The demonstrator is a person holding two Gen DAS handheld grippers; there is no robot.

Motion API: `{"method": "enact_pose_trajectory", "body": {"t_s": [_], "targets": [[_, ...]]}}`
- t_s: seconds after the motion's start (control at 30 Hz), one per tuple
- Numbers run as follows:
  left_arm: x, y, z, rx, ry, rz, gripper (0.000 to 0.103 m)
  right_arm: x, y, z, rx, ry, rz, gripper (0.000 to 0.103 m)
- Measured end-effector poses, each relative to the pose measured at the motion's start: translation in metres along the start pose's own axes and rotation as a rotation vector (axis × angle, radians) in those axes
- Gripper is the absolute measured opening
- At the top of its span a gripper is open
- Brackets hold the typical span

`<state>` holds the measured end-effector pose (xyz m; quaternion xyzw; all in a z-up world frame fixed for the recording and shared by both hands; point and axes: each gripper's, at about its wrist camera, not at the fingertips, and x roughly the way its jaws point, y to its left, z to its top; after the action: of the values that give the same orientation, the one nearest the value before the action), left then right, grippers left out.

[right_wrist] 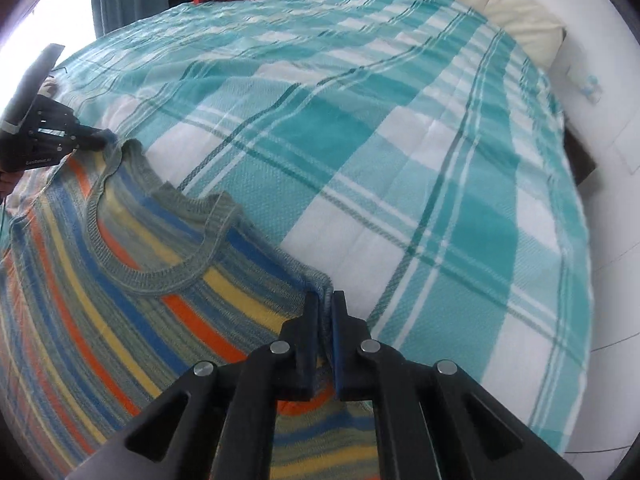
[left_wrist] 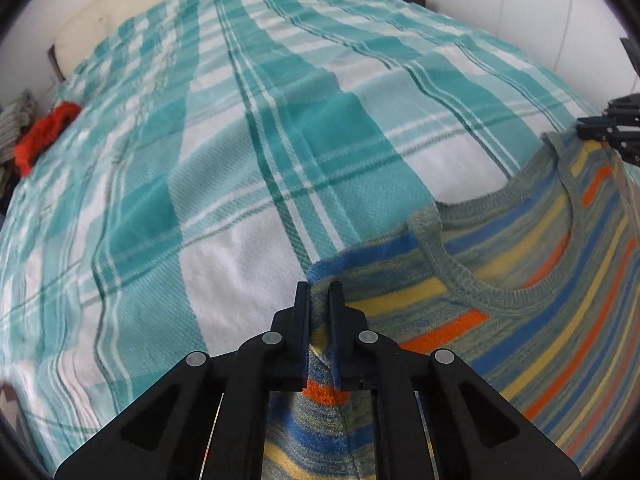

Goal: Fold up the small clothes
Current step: 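Lift the sweater with both tools, spread it flat, release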

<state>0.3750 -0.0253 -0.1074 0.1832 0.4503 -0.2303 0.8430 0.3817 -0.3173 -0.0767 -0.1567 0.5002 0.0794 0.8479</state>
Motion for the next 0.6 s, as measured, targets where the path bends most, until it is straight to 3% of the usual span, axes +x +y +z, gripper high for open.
{"method": "enact_pose_trajectory", "body": {"t_s": [0.07,0.13,0.2,0.27,0.33,0.37,0.4,0.43,0.47,0.5,0.6], "targets": [[0.011,0.01,0.002,-0.058,-0.002,0.009,0.006,-0.002,-0.009,0.007,0.033,-0.031,-0.057,0.005],[0.025,0.006,-0.004,-0.077,0.016,0.024,0.006,0.016,-0.019,0.009,0.084,0.004,-0.074,0.005],[0.033,0.0,-0.008,-0.054,0.008,0.062,0.006,0.041,-0.013,0.0,0.061,0.065,-0.1,0.005],[0.03,-0.001,-0.008,-0.083,-0.005,0.065,0.008,0.053,-0.001,-0.006,0.031,0.067,-0.149,0.005],[0.025,0.007,-0.006,-0.137,-0.005,0.041,0.022,0.051,-0.003,-0.008,0.061,0.053,-0.154,0.005],[0.018,0.011,-0.006,-0.159,0.0,0.048,0.039,0.049,-0.007,-0.008,0.091,0.051,-0.133,0.006],[0.01,0.014,-0.006,-0.175,-0.003,0.072,0.049,0.045,-0.012,-0.007,0.119,0.045,-0.105,0.018],[-0.004,0.017,-0.008,-0.186,-0.026,0.097,0.05,0.04,-0.017,-0.008,0.141,0.045,-0.094,0.03],[-0.02,0.021,-0.01,-0.194,-0.056,0.107,0.054,0.031,-0.02,-0.009,0.158,0.039,-0.1,0.06],[-0.038,0.024,-0.015,-0.203,-0.085,0.1,0.063,0.018,-0.022,-0.012,0.168,0.015,-0.109,0.071],[-0.094,0.018,-0.041,-0.2,-0.147,0.096,0.077,-0.031,-0.017,-0.028,0.15,-0.036,-0.105,0.071]]}}
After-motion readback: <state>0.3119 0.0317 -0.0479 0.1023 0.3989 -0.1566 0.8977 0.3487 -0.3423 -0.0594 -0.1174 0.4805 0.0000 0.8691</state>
